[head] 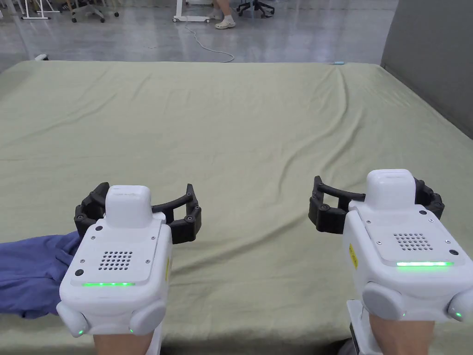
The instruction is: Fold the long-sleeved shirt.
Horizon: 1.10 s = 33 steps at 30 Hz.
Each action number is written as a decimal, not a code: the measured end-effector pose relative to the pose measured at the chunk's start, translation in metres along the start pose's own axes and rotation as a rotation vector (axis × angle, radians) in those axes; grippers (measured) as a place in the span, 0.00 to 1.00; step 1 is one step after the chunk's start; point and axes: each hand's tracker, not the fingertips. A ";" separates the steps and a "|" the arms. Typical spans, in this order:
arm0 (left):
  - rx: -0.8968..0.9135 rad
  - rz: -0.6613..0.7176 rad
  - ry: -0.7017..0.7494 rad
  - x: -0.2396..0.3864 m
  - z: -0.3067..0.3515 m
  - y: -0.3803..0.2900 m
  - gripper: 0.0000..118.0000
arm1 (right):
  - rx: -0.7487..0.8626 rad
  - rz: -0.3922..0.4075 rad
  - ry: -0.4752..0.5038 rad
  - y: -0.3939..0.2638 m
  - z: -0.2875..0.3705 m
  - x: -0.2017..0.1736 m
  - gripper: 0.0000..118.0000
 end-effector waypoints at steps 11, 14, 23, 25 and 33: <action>0.001 0.013 -0.010 0.003 0.005 0.001 1.00 | 0.006 0.002 -0.015 0.003 0.003 0.004 1.00; -0.002 0.015 -0.012 0.003 0.005 0.001 1.00 | 0.005 0.006 -0.019 0.002 0.003 0.005 1.00; -0.023 0.061 -0.031 0.001 0.005 0.006 1.00 | 0.006 0.007 -0.020 0.000 0.003 0.005 1.00; -0.018 0.056 -0.030 0.001 0.005 0.005 1.00 | 0.006 0.008 -0.019 0.000 0.003 0.005 1.00; -0.020 0.035 -0.035 0.003 0.007 0.003 1.00 | 0.001 0.004 -0.019 -0.001 0.003 0.006 1.00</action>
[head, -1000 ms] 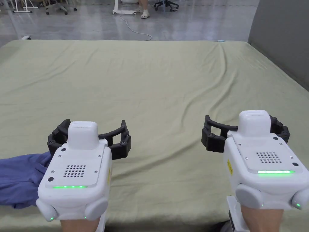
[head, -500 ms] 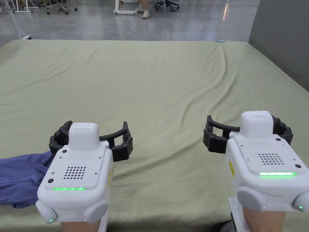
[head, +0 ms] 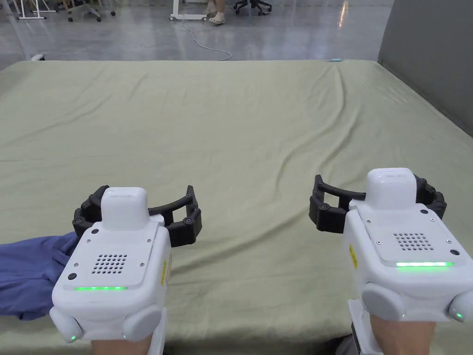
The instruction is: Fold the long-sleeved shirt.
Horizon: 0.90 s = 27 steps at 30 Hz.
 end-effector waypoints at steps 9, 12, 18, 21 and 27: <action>0.009 -0.014 -0.010 0.002 0.001 0.001 1.00 | 0.008 -0.001 -0.004 0.000 0.001 0.000 1.00; 0.005 -0.011 -0.010 0.002 0.001 0.001 1.00 | 0.004 0.001 -0.002 0.000 0.001 0.000 1.00; 0.002 -0.014 -0.008 0.002 0.001 0.001 1.00 | 0.003 0.000 -0.003 -0.001 0.000 0.001 1.00; 0.002 -0.017 -0.006 0.002 0.001 0.000 1.00 | 0.001 0.000 -0.003 -0.001 0.000 0.001 1.00; 0.008 -0.031 0.002 0.004 0.001 0.000 1.00 | -0.003 0.004 -0.004 -0.002 -0.001 0.001 1.00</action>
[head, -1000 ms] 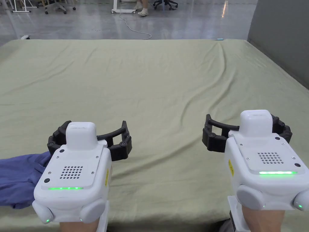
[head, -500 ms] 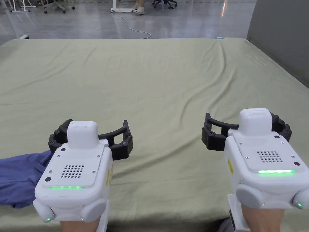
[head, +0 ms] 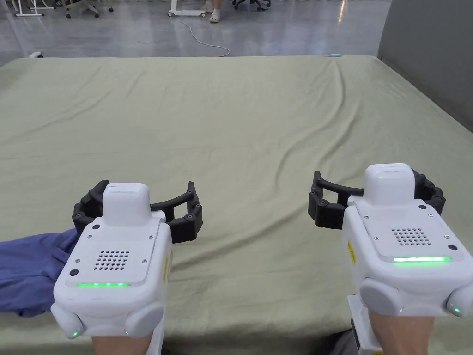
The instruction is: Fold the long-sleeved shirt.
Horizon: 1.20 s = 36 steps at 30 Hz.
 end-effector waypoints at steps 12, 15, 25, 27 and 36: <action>-0.001 -0.001 -0.010 0.001 0.001 0.001 1.00 | -0.002 -0.003 -0.001 0.000 0.000 0.001 1.00; 0.001 -0.004 -0.010 0.002 0.001 0.001 1.00 | 0.000 -0.004 -0.001 0.000 0.000 0.002 1.00; -0.001 -0.002 -0.009 0.000 0.001 0.001 1.00 | -0.046 -0.063 0.052 0.004 -0.002 -0.006 1.00; -0.004 -0.001 -0.009 0.000 0.001 0.001 1.00 | -0.068 -0.081 0.066 0.008 0.000 -0.006 1.00; -0.004 -0.008 -0.016 0.001 -0.001 0.004 1.00 | -0.168 -0.045 -0.080 0.030 0.001 -0.016 1.00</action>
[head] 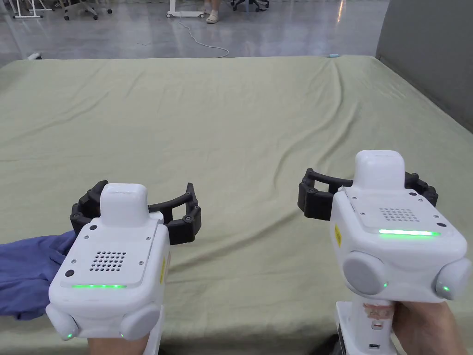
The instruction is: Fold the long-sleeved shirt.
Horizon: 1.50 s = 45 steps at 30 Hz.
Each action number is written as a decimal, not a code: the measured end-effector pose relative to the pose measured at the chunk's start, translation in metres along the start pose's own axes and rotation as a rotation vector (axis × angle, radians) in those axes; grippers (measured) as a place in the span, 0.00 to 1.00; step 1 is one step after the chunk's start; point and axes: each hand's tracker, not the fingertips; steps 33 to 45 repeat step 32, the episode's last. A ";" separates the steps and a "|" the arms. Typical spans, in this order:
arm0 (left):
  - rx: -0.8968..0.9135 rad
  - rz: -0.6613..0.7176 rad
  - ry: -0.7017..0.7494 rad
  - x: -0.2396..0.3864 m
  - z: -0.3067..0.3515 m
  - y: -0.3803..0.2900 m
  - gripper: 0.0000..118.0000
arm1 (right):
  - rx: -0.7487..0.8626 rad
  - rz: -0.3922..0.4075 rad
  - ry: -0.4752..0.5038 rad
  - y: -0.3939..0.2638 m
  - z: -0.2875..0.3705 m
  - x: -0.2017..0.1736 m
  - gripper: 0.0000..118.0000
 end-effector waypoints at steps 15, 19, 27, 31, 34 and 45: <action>0.000 -0.004 0.001 0.002 -0.001 -0.001 1.00 | -0.027 -0.156 0.158 -0.004 -0.010 0.029 1.00; -0.007 0.001 -0.003 0.003 0.000 -0.002 1.00 | 0.154 -0.098 0.091 -0.020 -0.012 0.027 1.00; -0.013 0.006 -0.002 0.003 0.000 -0.005 1.00 | 0.132 -0.024 0.091 -0.033 -0.017 0.025 1.00; -0.012 -0.010 0.003 0.004 0.000 -0.006 1.00 | 0.140 0.002 0.078 -0.033 -0.015 0.024 1.00; -0.014 -0.003 0.000 0.004 0.000 -0.006 1.00 | 0.141 0.003 0.079 -0.032 -0.014 0.024 1.00; -0.014 -0.003 0.000 0.004 0.000 -0.006 1.00 | 0.141 0.003 0.079 -0.032 -0.014 0.024 1.00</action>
